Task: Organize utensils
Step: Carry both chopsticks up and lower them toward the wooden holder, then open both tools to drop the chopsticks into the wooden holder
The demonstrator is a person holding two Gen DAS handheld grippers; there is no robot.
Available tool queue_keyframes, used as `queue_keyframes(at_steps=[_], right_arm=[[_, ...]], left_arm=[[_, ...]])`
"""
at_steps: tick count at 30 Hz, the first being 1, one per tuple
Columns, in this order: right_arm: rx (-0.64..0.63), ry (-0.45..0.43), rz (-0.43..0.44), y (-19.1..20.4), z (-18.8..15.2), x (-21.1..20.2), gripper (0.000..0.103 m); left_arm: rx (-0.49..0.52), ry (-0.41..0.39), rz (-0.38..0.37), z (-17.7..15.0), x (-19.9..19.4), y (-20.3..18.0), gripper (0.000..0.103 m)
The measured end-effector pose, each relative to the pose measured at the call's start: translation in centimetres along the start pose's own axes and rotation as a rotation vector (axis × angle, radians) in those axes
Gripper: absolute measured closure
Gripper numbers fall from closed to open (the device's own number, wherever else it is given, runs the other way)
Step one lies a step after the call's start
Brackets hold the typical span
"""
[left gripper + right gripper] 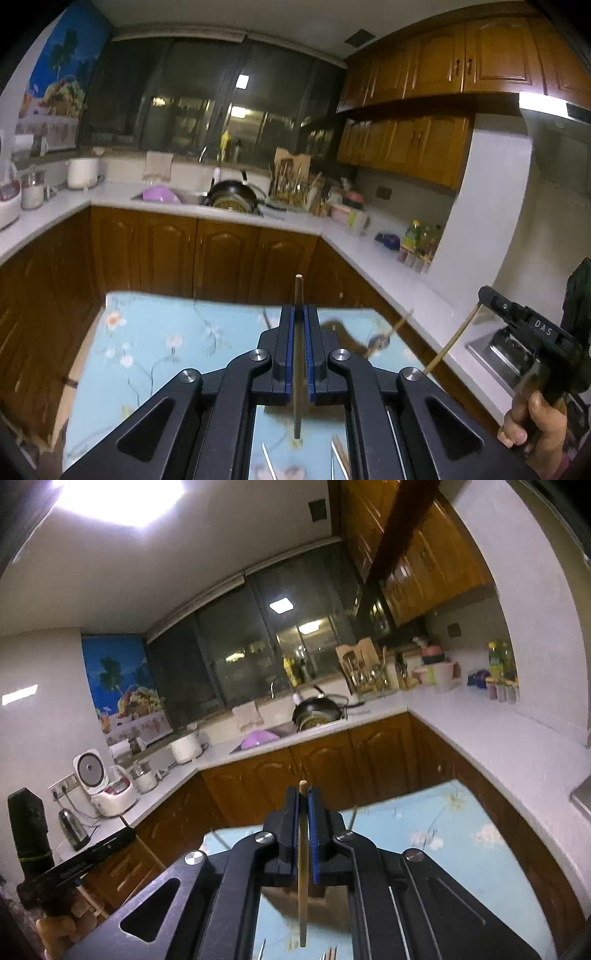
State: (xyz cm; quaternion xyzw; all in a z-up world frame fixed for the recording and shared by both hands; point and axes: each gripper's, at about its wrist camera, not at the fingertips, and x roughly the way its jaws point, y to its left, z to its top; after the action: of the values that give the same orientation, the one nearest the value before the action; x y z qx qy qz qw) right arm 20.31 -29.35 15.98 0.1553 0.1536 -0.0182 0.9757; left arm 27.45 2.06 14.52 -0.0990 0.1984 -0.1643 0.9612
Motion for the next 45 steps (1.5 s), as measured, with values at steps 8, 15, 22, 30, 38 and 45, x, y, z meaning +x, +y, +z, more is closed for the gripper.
queue_keyframes(at_steps=[8,15,22,30,38,45], right_arm=[[-0.031,-0.082,-0.032,0.3,3.1,2.1,0.098],[-0.032,-0.079,-0.051,-0.4,2.7,5.1,0.098],[-0.015,-0.029,-0.062,-1.6,-1.0,7.0,0.098],[0.012,0.064,-0.079,-2.6,-4.0,9.0,0.098],[0.018,0.097,-0.088,-3.0,-4.4,9.4,0.098],[0.029,0.107,-0.084,-2.9,-4.4,9.5,0.093]], left_arm=[[-0.001,-0.075,0.017,0.9,4.5,0.0,0.100],[-0.048,-0.078,0.055,-1.3,9.3,0.4,0.100],[-0.062,-0.016,0.078,-3.9,12.7,0.3,0.100],[-0.074,0.058,0.090,-4.2,15.3,0.9,0.100],[-0.049,0.079,0.092,-2.2,15.5,0.8,0.099],[-0.032,0.095,0.084,-2.4,15.2,0.8,0.099]])
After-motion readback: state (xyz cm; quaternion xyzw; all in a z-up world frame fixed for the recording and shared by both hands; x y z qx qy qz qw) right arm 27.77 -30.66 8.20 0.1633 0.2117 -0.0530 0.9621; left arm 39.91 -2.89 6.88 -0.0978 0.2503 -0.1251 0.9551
